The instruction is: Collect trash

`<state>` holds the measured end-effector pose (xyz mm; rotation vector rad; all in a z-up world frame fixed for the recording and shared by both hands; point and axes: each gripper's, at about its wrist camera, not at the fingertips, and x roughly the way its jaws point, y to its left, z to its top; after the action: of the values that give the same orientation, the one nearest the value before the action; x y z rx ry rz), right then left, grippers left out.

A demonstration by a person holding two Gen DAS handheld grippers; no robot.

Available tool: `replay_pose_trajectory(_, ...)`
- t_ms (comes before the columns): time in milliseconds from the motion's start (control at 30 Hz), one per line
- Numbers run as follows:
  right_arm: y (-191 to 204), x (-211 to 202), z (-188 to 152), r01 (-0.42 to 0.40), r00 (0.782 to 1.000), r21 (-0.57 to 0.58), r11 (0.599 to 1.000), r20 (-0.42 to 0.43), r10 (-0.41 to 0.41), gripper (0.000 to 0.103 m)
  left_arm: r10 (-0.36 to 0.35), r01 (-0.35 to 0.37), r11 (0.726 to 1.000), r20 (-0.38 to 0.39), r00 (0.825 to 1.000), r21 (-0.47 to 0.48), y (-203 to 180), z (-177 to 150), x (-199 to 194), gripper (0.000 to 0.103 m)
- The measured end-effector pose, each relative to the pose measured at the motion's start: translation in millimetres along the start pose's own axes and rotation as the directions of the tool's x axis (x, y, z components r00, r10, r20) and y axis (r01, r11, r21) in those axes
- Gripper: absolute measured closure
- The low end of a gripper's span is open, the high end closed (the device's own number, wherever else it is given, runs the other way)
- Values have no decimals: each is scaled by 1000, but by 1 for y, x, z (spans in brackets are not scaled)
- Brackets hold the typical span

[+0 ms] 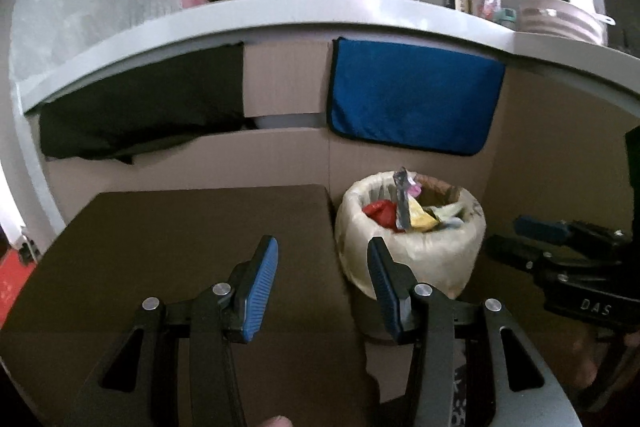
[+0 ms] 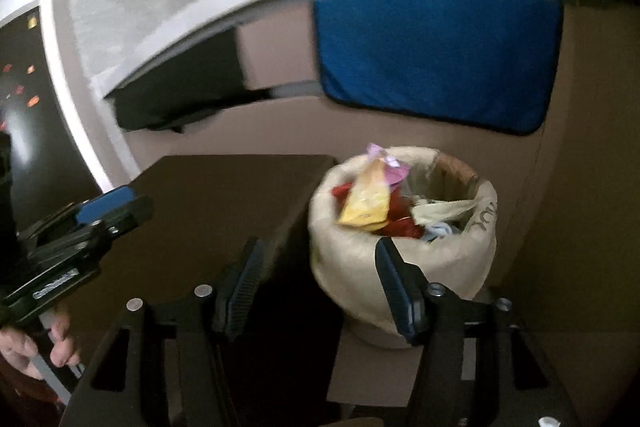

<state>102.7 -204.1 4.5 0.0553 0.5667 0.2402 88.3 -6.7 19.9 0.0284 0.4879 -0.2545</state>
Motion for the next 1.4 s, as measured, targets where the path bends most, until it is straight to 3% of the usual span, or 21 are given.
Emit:
replay_pose_trajectory(167,28,-41,-22,106,992,-54,993,72,-102,46,21,-21,1000,32,999,-10,-4,-17,-35,55)
replay_pose_trajectory(267,33,-41,-15,148,986,-95,984,92,-140,46,26,-25,999,24,999,-20,-2,-18,-36,55)
replay_pose_trajectory(367,20,-15,6,70,995,-68,995,78,-65,46,-34,31,997,-40,999,-71,9,-14,-24,55)
replay_pose_trajectory(400,12,3,16,22,999,-44,999,50,-20,49,-38,34,996,-51,998,-80,12,-14,-20,55)
replay_pose_trajectory(433,6,19,23,-15,1000,-23,1000,21,16,64,-40,35,996,-56,998,-87,17,-12,-15,55)
replay_pose_trajectory(500,-8,58,39,-35,998,16,999,-45,36,78,-55,50,994,-46,997,-92,25,-8,-7,55)
replay_pose_trajectory(633,-19,124,60,-5,992,-21,1000,-129,2,80,-67,63,990,-29,997,-128,44,6,15,55)
replay_pose_trajectory(733,-28,172,65,15,974,-11,1000,-227,-17,80,-60,53,988,-47,997,-145,53,14,36,55)
replay_pose_trajectory(867,-50,230,55,103,925,11,995,-368,-92,80,-69,56,982,-69,995,-179,62,14,55,55)
replay_pose_trajectory(1033,-73,245,43,111,898,127,986,-438,-45,80,-86,63,976,-102,991,-209,66,5,69,55)
replay_pose_trajectory(1100,-73,234,43,90,913,144,985,-407,-23,78,-86,60,974,-110,990,-218,65,2,70,55)
replay_pose_trajectory(1200,-62,200,47,72,953,95,993,-302,-41,60,-72,50,975,-97,993,-216,59,-3,62,55)
replay_pose_trajectory(1267,-48,165,47,89,974,38,995,-213,-79,59,-51,34,980,-84,995,-196,53,-5,56,55)
replay_pose_trajectory(1400,-27,97,43,83,993,-16,996,-88,-84,57,9,-16,993,-62,998,-120,30,-9,32,55)
